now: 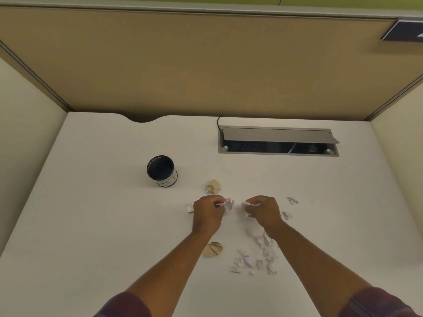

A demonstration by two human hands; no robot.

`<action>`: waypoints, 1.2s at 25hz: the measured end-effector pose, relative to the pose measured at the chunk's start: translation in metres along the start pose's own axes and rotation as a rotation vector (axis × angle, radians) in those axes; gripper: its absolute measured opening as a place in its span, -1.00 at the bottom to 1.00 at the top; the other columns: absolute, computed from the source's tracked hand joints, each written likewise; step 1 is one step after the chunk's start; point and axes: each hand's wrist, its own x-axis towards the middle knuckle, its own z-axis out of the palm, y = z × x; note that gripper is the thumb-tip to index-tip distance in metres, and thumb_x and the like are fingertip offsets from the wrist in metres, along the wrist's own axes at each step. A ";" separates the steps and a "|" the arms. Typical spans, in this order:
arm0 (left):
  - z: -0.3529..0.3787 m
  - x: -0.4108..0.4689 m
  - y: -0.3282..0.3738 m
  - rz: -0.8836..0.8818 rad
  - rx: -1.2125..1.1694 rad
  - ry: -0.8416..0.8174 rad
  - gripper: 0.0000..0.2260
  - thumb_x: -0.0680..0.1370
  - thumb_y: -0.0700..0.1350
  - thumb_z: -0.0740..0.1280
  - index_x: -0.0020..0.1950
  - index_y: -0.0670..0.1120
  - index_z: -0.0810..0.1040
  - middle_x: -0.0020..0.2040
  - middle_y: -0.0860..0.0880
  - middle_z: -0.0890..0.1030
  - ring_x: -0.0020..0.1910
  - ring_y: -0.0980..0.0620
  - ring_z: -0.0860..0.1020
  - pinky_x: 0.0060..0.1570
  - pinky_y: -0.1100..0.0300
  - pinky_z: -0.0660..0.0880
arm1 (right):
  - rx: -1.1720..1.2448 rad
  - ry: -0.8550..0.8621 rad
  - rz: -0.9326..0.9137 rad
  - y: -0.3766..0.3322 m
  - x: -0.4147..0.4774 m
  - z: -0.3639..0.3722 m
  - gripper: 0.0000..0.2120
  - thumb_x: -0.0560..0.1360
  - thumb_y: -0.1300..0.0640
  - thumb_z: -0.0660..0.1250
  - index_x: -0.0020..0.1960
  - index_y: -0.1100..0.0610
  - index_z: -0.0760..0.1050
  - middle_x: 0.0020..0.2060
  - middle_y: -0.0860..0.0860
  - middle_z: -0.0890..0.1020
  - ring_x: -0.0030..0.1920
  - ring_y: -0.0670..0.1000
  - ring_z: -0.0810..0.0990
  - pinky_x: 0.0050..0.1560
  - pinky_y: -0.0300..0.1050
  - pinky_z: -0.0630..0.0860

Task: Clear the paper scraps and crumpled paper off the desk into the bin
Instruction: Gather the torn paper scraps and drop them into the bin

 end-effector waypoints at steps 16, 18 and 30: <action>-0.198 0.001 -0.079 -0.208 -0.342 0.318 -0.95 0.50 -0.06 0.51 -0.15 0.06 0.76 -0.22 0.11 0.76 -0.16 0.06 0.72 0.00 -0.07 0.69 | -0.369 -0.142 -0.366 -0.179 -0.006 0.225 -0.92 0.45 0.14 0.48 -0.15 0.16 0.68 -0.23 0.04 0.73 -0.20 0.01 0.69 -0.15 -0.14 0.59; -0.209 0.000 -0.088 -0.219 -0.369 0.333 -0.93 0.50 -0.07 0.50 -0.16 0.08 0.76 -0.21 0.11 0.77 -0.16 0.09 0.72 0.01 -0.04 0.68 | -0.505 -0.164 -0.392 -0.185 0.000 0.243 -0.90 0.49 0.18 0.44 -0.10 0.22 0.65 -0.22 0.10 0.71 -0.18 0.11 0.70 -0.15 -0.11 0.57; -0.228 0.029 -0.083 -0.208 -0.480 0.332 -0.93 0.48 -0.12 0.49 -0.15 0.03 0.77 -0.18 0.02 0.78 -0.10 -0.02 0.73 0.09 -0.10 0.67 | -0.673 -0.178 -0.455 -0.183 0.011 0.243 -0.76 0.38 0.13 0.53 -0.01 0.14 0.59 -0.15 -0.02 0.61 -0.15 -0.01 0.55 -0.33 -0.34 0.33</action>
